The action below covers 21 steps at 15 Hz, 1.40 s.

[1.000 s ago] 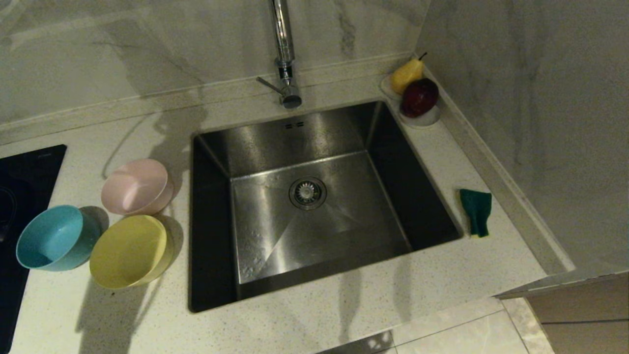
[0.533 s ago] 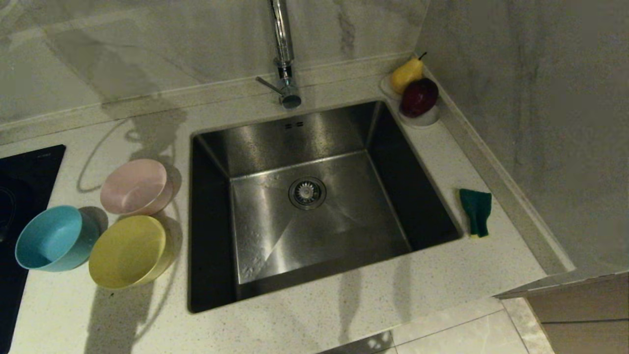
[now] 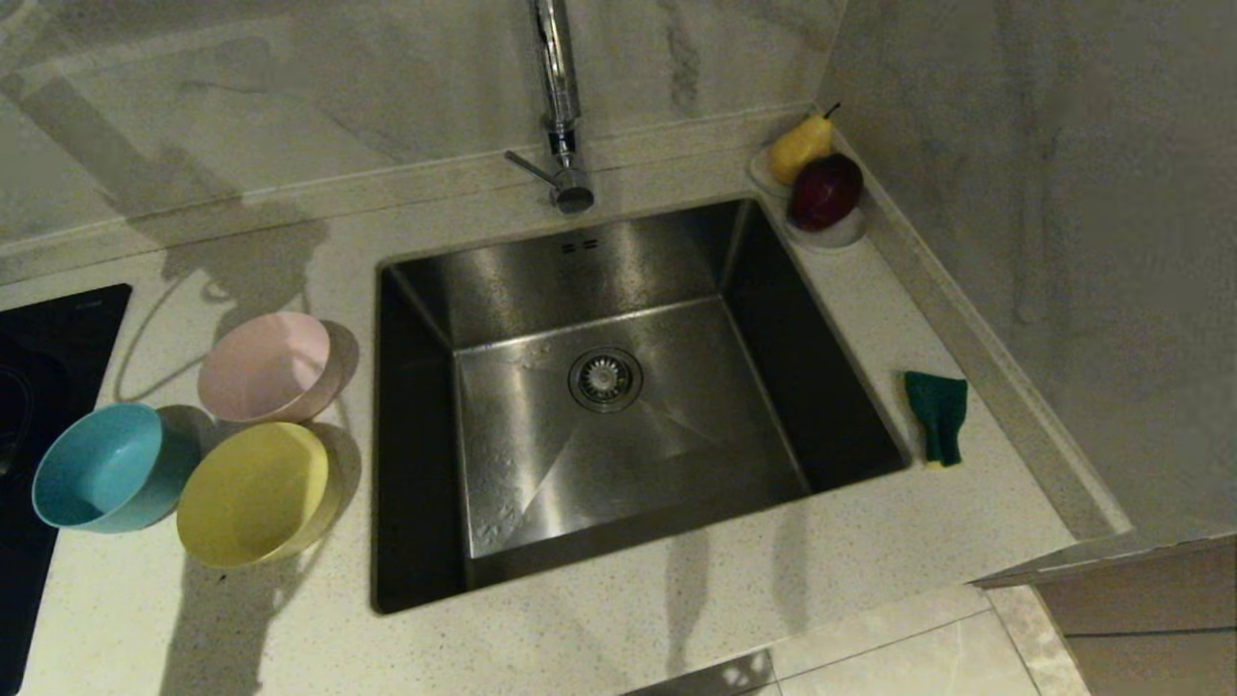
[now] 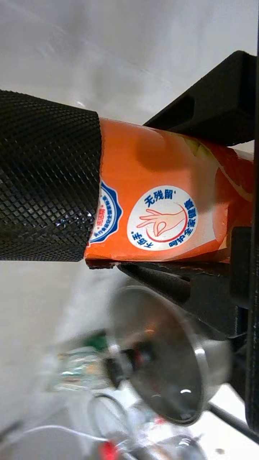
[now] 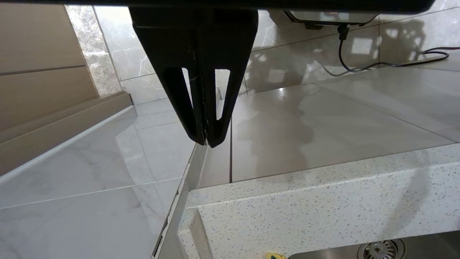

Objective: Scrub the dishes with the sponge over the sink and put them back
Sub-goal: Place the dish soap on the table

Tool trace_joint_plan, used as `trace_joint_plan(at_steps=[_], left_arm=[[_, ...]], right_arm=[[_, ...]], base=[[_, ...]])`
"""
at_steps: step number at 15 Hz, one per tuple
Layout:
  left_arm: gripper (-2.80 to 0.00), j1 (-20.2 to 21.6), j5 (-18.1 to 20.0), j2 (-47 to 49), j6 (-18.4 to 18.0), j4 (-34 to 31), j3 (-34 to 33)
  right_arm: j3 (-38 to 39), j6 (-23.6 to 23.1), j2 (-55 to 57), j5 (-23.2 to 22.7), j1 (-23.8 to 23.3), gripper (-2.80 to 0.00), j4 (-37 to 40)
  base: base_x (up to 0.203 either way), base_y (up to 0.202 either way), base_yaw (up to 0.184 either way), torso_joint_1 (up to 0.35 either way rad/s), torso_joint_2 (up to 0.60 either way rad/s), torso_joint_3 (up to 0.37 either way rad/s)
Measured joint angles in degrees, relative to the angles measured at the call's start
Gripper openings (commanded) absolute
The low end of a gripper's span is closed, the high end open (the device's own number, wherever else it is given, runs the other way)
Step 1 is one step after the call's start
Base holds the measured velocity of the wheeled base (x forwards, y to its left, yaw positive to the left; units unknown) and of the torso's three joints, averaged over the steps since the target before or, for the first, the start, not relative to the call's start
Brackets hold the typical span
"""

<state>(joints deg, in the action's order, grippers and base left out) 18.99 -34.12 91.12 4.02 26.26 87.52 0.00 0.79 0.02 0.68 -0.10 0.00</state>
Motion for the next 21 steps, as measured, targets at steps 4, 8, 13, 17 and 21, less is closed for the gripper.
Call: trace_joint_plan(at_steps=[4, 8, 13, 17, 21], left_arm=[[-2.8, 0.0, 0.11, 5.68, 0.85, 0.91, 0.44], [-2.8, -0.83, 0.55, 11.4, 0.47, 1.0, 4.35], [-2.8, -4.46, 1.22, 17.72, -0.04, 0.53, 11.01], [-2.8, -7.51, 1.99, 20.83, -0.87, -0.46, 15.49], [-2.8, -7.8, 1.94, 23.53, -1.18, -1.67, 17.58]], right_arm=[[0.0, -0.01, 0.0, 0.01, 0.0, -2.8, 0.0], [0.0, 0.0, 0.0, 0.0, 0.0, -2.8, 0.0], [0.0, -0.02, 0.0, 0.01, 0.0, -2.8, 0.0], [0.0, -0.02, 0.0, 0.02, 0.0, -2.8, 0.0], [0.0, -0.02, 0.0, 0.0, 0.0, -2.8, 0.0]], base=[[0.0, 0.0, 0.0, 0.0, 0.0, 0.0], [0.0, 0.0, 0.0, 0.0, 0.0, 0.0], [0.0, 0.0, 0.0, 0.0, 0.0, 0.0], [0.0, 0.0, 0.0, 0.0, 0.0, 0.0], [0.0, 0.0, 0.0, 0.0, 0.0, 0.0]])
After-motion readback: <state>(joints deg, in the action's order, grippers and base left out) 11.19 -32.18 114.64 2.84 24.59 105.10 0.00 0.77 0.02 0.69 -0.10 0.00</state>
